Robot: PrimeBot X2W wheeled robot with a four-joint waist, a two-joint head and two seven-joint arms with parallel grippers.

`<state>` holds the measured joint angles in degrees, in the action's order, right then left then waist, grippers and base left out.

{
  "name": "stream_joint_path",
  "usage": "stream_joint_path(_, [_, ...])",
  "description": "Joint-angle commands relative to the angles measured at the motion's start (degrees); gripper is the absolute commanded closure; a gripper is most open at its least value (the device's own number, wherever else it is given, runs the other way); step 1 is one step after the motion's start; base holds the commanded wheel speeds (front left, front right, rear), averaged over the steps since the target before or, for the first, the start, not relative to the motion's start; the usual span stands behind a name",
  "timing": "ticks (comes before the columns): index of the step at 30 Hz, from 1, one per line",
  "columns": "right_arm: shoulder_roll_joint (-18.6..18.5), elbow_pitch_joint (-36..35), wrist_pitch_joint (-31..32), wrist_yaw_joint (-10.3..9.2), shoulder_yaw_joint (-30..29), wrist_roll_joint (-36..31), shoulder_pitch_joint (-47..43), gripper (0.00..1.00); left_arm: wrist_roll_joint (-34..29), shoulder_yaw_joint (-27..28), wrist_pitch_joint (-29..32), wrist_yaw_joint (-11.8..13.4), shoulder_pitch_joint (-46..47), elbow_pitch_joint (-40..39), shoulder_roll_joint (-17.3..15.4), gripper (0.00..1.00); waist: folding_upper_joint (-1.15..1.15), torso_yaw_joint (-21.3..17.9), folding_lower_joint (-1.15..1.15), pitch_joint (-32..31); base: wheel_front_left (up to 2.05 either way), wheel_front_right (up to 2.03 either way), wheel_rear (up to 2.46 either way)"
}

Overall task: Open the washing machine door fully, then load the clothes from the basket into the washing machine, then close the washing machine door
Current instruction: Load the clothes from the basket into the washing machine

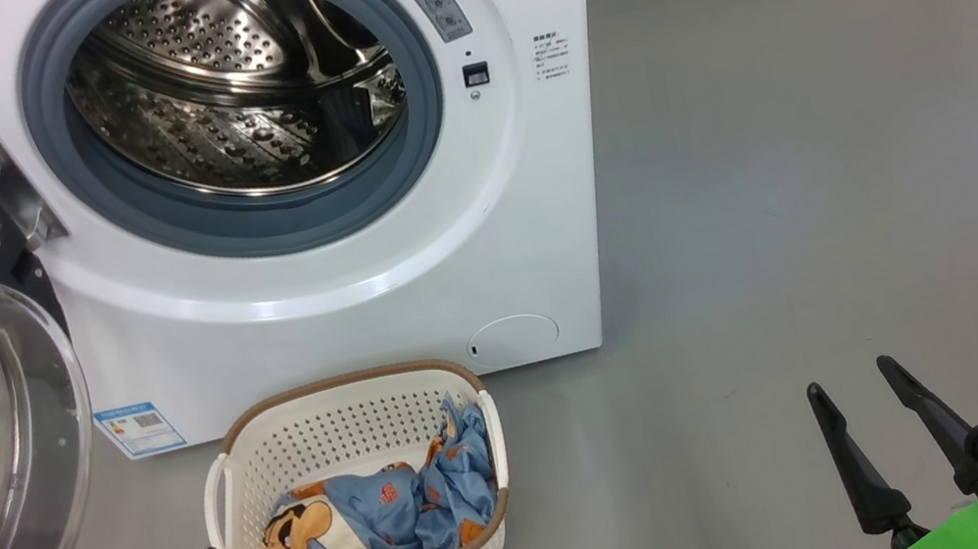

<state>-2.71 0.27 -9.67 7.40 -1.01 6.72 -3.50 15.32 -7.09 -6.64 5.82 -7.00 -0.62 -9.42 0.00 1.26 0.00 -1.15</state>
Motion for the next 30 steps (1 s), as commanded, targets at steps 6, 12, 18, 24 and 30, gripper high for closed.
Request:
stream_joint_path(6, [-0.18, -0.96, -0.45, 0.09, 1.49, 0.49, 1.67, 0.0, 0.35, 1.61, -0.43, 0.74, 1.63, -1.11, -0.96, 0.0, 0.0, -0.26, 0.0, -0.23, 0.0, 0.0, 0.0])
stream_joint_path(12, [-0.18, -0.91, -0.43, 0.09, 1.43, 0.63, 1.74, 0.0, 0.54, 1.29, -0.63, 0.76, 1.7, -1.28, -1.01, 0.0, 0.0, -0.37, 0.0, -0.22, 0.36, -0.36, 0.0])
stream_joint_path(18, [-0.17, -0.97, -0.35, 0.09, 1.38, 0.67, 1.78, 0.0, 0.49, 1.0, -0.7, 0.92, 1.85, -1.29, -1.25, 0.0, 0.0, -0.33, 0.0, -0.15, 1.18, -1.18, 0.0])
stream_joint_path(24, [-0.17, -0.94, -0.25, 0.09, 1.49, 0.72, 1.73, 0.0, 0.57, 0.84, -0.65, 1.14, 2.05, -1.12, -1.44, 0.0, 0.0, -0.2, 0.0, -0.2, 1.91, -1.91, 0.0])
stream_joint_path(30, [-0.17, -0.99, -0.23, 0.09, 1.54, 0.7, 1.79, 0.0, 0.43, 0.61, -0.85, 1.37, 2.23, -1.1, -1.7, 0.0, 0.0, -0.03, 0.0, -0.14, 1.46, -1.46, 0.0])
